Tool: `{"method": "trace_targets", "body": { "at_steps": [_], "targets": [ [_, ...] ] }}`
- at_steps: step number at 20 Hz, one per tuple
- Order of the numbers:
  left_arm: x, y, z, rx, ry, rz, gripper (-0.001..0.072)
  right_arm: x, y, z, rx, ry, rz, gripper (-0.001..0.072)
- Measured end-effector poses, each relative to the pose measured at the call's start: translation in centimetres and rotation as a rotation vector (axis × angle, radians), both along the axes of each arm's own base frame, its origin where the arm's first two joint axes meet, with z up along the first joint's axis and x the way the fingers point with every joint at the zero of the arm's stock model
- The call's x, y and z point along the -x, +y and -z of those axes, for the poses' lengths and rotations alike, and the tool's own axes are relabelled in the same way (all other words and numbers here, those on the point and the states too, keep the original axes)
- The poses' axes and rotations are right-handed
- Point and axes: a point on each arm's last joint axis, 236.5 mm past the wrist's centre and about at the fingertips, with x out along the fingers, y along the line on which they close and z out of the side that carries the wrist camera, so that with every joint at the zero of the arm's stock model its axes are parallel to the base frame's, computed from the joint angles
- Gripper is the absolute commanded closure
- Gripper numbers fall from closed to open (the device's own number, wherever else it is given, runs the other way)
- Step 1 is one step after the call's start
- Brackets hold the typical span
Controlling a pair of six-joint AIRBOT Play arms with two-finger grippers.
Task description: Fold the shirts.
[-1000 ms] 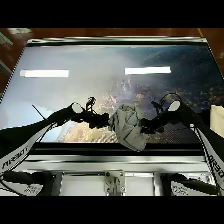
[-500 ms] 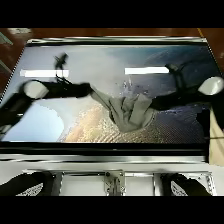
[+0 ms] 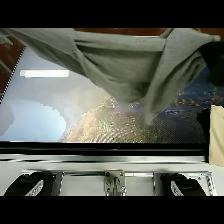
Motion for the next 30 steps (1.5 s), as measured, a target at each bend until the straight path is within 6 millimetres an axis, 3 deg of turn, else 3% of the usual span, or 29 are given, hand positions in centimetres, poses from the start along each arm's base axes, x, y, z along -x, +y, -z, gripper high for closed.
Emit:
{"method": "trace_targets", "body": {
  "at_steps": [4,7,10,15,17,19,20,22,23,24,25,26,28,30],
  "targets": [
    [3.6,1.8,-2.4,-0.007,-0.082,-0.05,0.0671,1.4,-0.8,-2.5,-0.034,-0.073,0.037,0.0653],
    [3.9,2.2,-1.0,-0.044,-0.036,-0.063,0.067,0.7,-1.0,-2.7,-0.041,-0.08,0.053,0.0653],
    [2.1,2.1,4.4,-0.105,0.124,-0.06,0.067,-2.5,-1.5,-1.9,-0.049,-0.065,0.081,0.0653],
    [-0.8,1.9,16.9,-0.172,0.432,-0.044,0.067,-12.2,-1.8,-0.2,-0.171,-0.077,0.128,0.0653],
    [-1.1,1.7,22.2,-0.185,0.551,-0.032,0.067,-16.6,-1.8,2.6,-0.231,-0.037,0.145,0.0654],
    [-0.9,1.0,27.5,-0.167,0.667,-0.002,0.067,-20.9,-1.5,7.4,-0.276,0.063,0.157,0.0653],
    [-0.9,0.3,29.6,-0.139,0.705,0.019,0.067,-22.6,-1.2,10.5,-0.295,0.137,0.16,0.0653],
    [-0.7,-1.5,33.2,-0.066,0.766,0.062,0.067,-24.7,0.1,18.6,-0.309,0.358,0.145,0.0652],
    [-0.7,-2.3,34.5,-0.034,0.781,0.077,0.067,-24.8,0.9,22.6,-0.309,0.479,0.131,0.0641],
    [-0.8,-3.0,35.7,-0.007,0.791,0.087,0.067,-24.3,1.8,26.5,-0.301,0.606,0.111,0.0518],
    [-1.0,-3.5,36.4,0.014,0.789,0.094,0.067,-23.4,2.7,29.3,-0.298,0.715,0.087,0.0226],
    [-1.2,-4.0,36.8,0.033,0.779,0.096,0.067,-22.2,3.4,31.6,-0.285,0.81,0.058,0.0084],
    [-1.9,-4.4,37.0,0.058,0.749,0.09,0.067,-19.7,3.8,34.2,-0.235,0.946,-0.006,0.0083],
    [-2.7,-4.2,36.6,0.076,0.709,0.074,0.067,-17.4,2.7,34.8,-0.188,1.029,-0.032,0.0084]
  ]
}}
